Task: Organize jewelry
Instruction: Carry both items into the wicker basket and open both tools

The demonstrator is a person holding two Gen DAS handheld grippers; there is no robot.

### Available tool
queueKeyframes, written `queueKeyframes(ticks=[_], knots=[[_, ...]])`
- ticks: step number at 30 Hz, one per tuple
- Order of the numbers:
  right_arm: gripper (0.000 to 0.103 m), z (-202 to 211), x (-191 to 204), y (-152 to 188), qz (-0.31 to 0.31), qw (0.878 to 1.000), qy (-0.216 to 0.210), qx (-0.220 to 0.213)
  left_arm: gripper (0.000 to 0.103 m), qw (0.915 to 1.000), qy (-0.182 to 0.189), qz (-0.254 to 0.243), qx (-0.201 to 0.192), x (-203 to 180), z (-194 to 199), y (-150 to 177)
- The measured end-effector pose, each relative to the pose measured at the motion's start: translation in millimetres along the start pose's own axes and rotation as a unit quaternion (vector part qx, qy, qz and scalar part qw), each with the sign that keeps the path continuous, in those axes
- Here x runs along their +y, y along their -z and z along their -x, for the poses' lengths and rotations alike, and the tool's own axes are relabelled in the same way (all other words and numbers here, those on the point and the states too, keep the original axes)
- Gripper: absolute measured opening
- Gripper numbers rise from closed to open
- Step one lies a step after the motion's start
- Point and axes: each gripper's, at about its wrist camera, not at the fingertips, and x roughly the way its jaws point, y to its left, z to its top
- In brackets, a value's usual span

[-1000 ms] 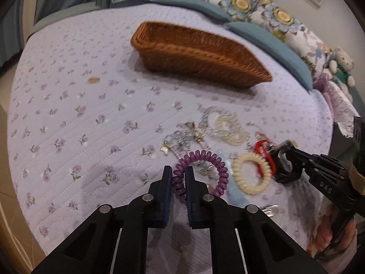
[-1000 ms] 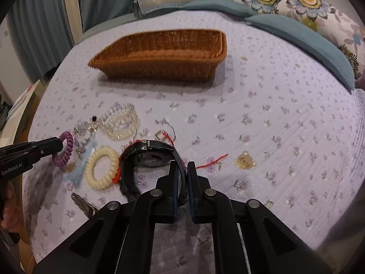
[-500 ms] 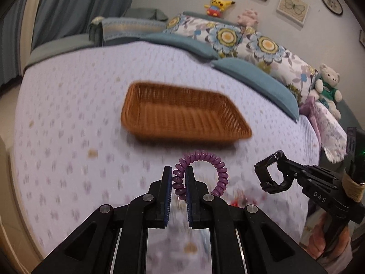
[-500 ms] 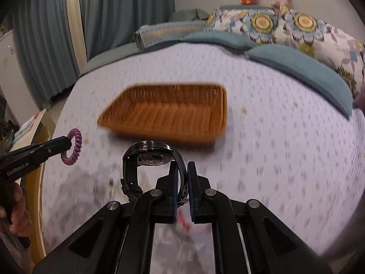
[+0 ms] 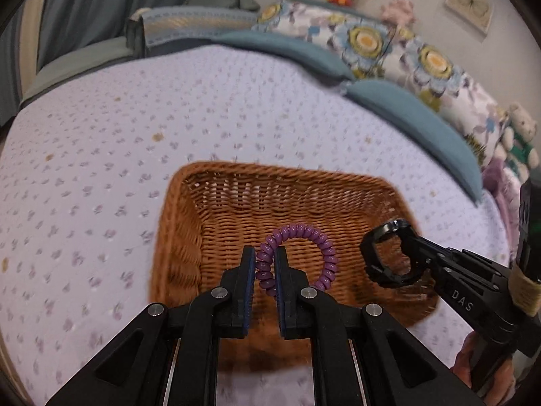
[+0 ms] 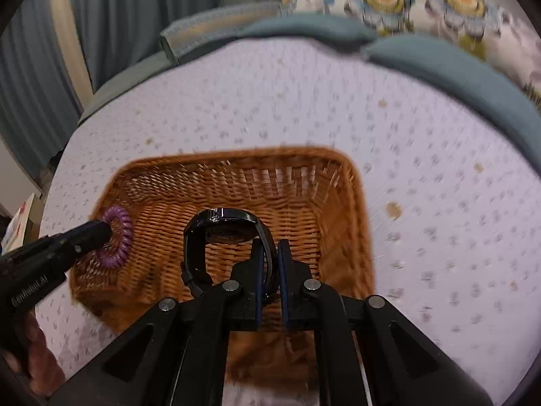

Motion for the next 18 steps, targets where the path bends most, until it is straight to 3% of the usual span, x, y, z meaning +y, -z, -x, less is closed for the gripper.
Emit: queueKeyframes(ticks=[4, 11, 14, 15, 18], knots=[[0.011, -20, -4, 0, -0.013, 1.000, 0.005, 0.022, 0.011, 0.9992, -0.022, -0.003, 0.033, -1, -37, -1], [0.014, -22, -12, 0, -0.027, 0.999, 0.004, 0.019, 0.012, 0.9979, -0.034, 0.000, 0.056, -3, -54, 4], [0.029, -10, -16, 0, -0.038, 0.999, -0.003, 0.012, 0.025, 0.9977, -0.018, 0.019, 0.062, 2, -50, 3], [0.029, -1, -17, 1, -0.037, 0.999, -0.006, 0.004, 0.035, 0.9978, -0.016, 0.022, 0.060, 2, -46, 4], [0.031, 30, -20, 7, -0.038, 0.999, -0.026, -0.017, 0.039, 0.9994, 0.000, 0.020, 0.028, 2, -14, 9]])
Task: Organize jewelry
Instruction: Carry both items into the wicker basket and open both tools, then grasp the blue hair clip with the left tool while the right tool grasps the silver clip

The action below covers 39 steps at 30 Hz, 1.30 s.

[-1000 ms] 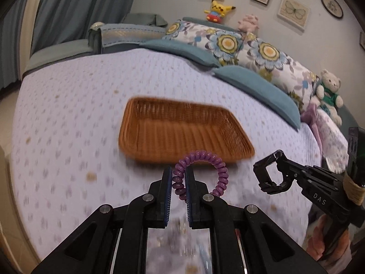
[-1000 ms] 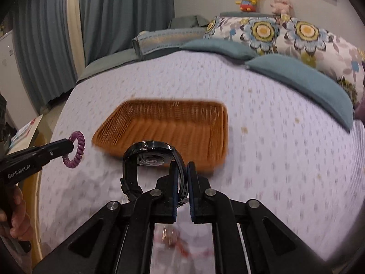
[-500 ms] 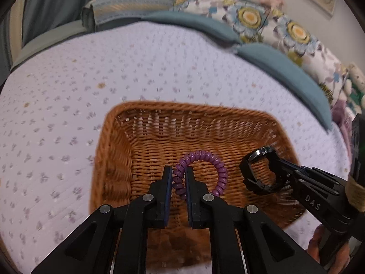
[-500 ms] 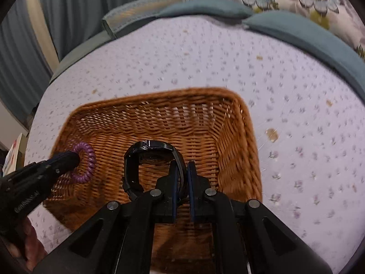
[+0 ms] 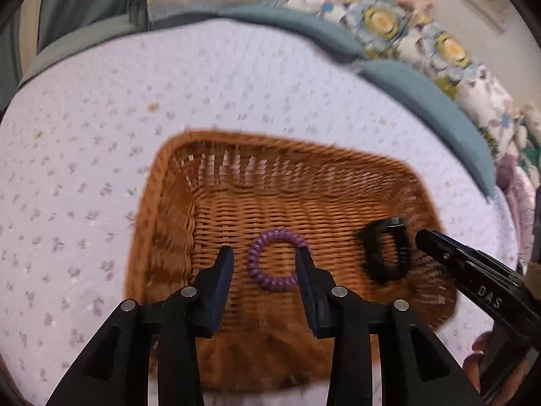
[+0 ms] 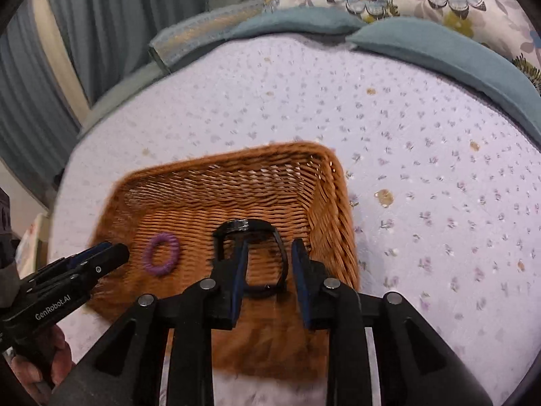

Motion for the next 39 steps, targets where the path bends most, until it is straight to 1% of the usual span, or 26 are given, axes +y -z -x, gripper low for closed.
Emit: queueKeyframes(ticks=[2, 4, 5, 7, 10, 11, 13, 16, 18, 21, 24, 26, 29, 32, 39], knots=[[0.041, 30, 0, 9, -0.005, 1.000, -0.021, -0.019, 0.040, 0.9996, 0.020, 0.000, -0.021, -1, 29, 8], [0.043, 59, 1, 21, -0.001, 0.999, -0.030, -0.038, 0.047, 0.9986, 0.033, 0.000, -0.041, -2, 58, 17], [0.043, 75, 3, 28, 0.003, 0.998, -0.034, -0.046, 0.049, 0.9979, 0.036, 0.001, -0.054, -2, 75, 24], [0.043, 100, 8, 43, 0.010, 0.997, -0.043, -0.055, 0.050, 0.9957, 0.051, -0.005, -0.077, -4, 109, 40], [0.043, 136, 12, 68, 0.020, 0.996, -0.054, -0.068, 0.050, 0.9932, 0.054, -0.010, -0.102, -4, 152, 63], [0.045, 147, 15, 78, 0.026, 0.995, -0.056, -0.072, 0.050, 0.9925, 0.057, -0.011, -0.108, -5, 166, 71], [0.053, 162, 20, 97, 0.039, 0.995, -0.057, -0.075, 0.050, 0.9902, 0.065, -0.015, -0.122, -6, 194, 92], [0.054, 178, 28, 127, 0.062, 0.994, -0.058, -0.072, 0.050, 0.9892, 0.063, -0.018, -0.131, -6, 222, 122], [0.054, 180, 35, 150, 0.081, 0.993, -0.060, -0.061, 0.050, 0.9894, 0.063, -0.014, -0.130, -3, 231, 137], [0.054, 171, 38, 182, 0.103, 0.991, -0.077, -0.033, 0.050, 0.9911, 0.064, -0.009, -0.116, 0, 230, 163], [0.054, 159, 39, 206, 0.126, 0.987, -0.095, -0.002, 0.050, 0.9938, 0.069, -0.008, -0.087, 1, 215, 185], [0.054, 149, 42, 225, 0.158, 0.981, -0.112, 0.022, 0.050, 0.9954, 0.073, -0.005, -0.062, 0, 199, 199], [0.054, 132, 46, 243, 0.195, 0.973, -0.116, 0.048, 0.050, 0.9958, 0.086, 0.002, -0.032, -1, 175, 213], [0.054, 118, 46, 251, 0.215, 0.968, -0.116, 0.059, 0.050, 0.9965, 0.083, 0.003, -0.004, -4, 153, 222], [0.054, 99, 53, 248, 0.259, 0.951, -0.151, 0.078, 0.050, 0.9948, 0.096, 0.006, 0.034, -9, 124, 230]])
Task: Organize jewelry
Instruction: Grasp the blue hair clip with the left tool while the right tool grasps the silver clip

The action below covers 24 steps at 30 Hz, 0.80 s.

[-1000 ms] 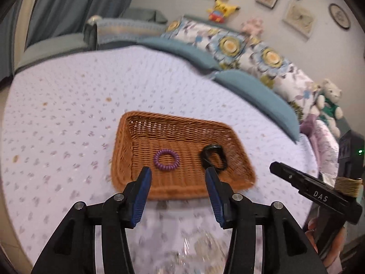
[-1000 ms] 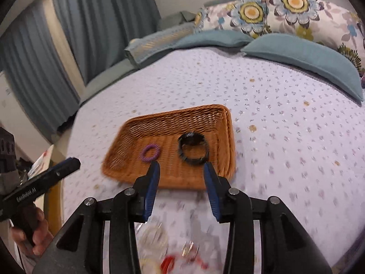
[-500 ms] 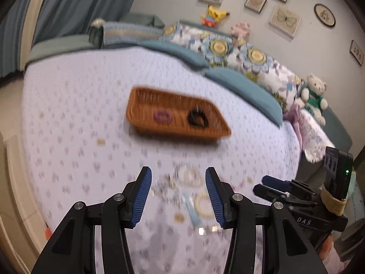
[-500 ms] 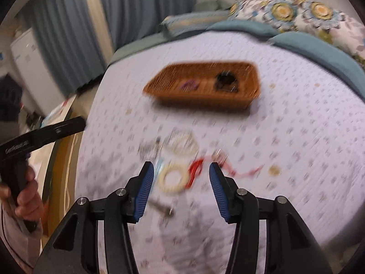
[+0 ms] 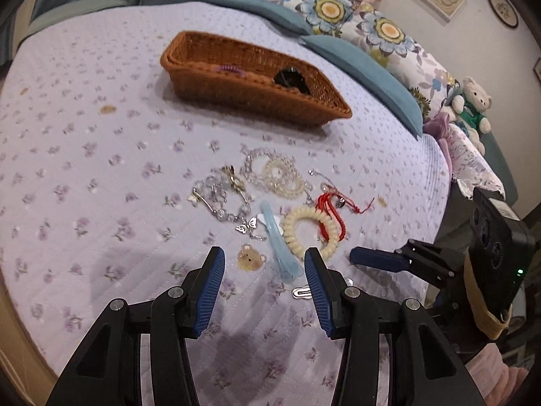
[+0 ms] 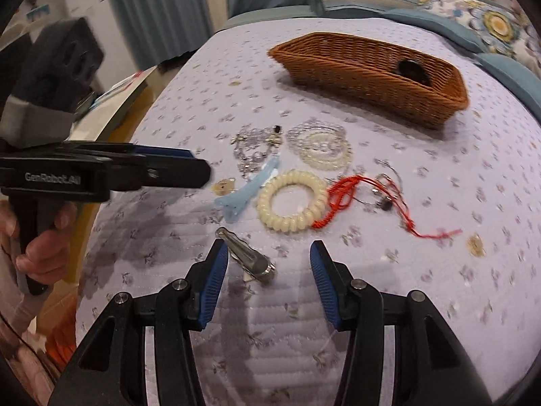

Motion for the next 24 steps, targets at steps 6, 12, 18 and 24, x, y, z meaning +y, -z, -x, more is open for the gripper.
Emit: queueKeyframes(ticks=[6, 12, 18, 24], knots=[[0.026, -5, 17, 9, 0.038, 0.999, 0.010, 0.004, 0.050, 0.9998, 0.004, -0.006, 0.021, -10, -20, 0], [0.025, 12, 13, 24, 0.026, 0.998, 0.058, -0.012, 0.050, 0.9987, -0.023, -0.032, 0.031, -25, -39, 2], [0.025, 24, -3, 34, -0.008, 0.997, 0.069, -0.015, 0.046, 0.9973, -0.050, -0.048, 0.025, -34, -43, 2], [0.025, 19, 3, 32, -0.004, 0.998, 0.067, -0.011, 0.017, 0.9954, -0.074, -0.057, 0.019, -31, -43, 5]])
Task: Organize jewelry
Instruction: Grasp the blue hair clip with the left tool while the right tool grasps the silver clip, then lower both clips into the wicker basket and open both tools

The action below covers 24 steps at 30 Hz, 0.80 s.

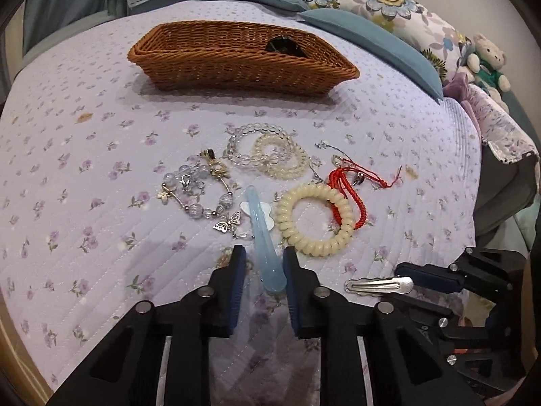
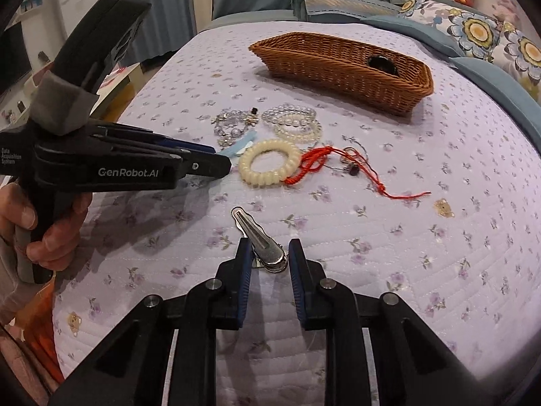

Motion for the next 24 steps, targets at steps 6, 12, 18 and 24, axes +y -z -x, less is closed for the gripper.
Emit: queueKeyframes(ticks=[6, 12, 18, 24], knots=[[0.025, -1, 13, -1, 0.008, 1.000, -0.007, -0.005, 0.012, 0.9997, 0.017, 0.014, -0.012, 10, 8, 8], [0.025, 10, 25, -9, 0.013, 1.000, -0.013, -0.020, 0.012, 0.9982, 0.039, 0.029, -0.036, 20, 30, 13], [0.025, 30, 28, -28, 0.014, 0.999, -0.011, -0.050, 0.012, 0.9956, 0.043, 0.029, -0.078, 25, 65, 2], [0.025, 48, 7, -72, -0.017, 0.996, 0.005, -0.093, 0.012, 0.9925, 0.043, 0.018, -0.113, 26, 90, -24]])
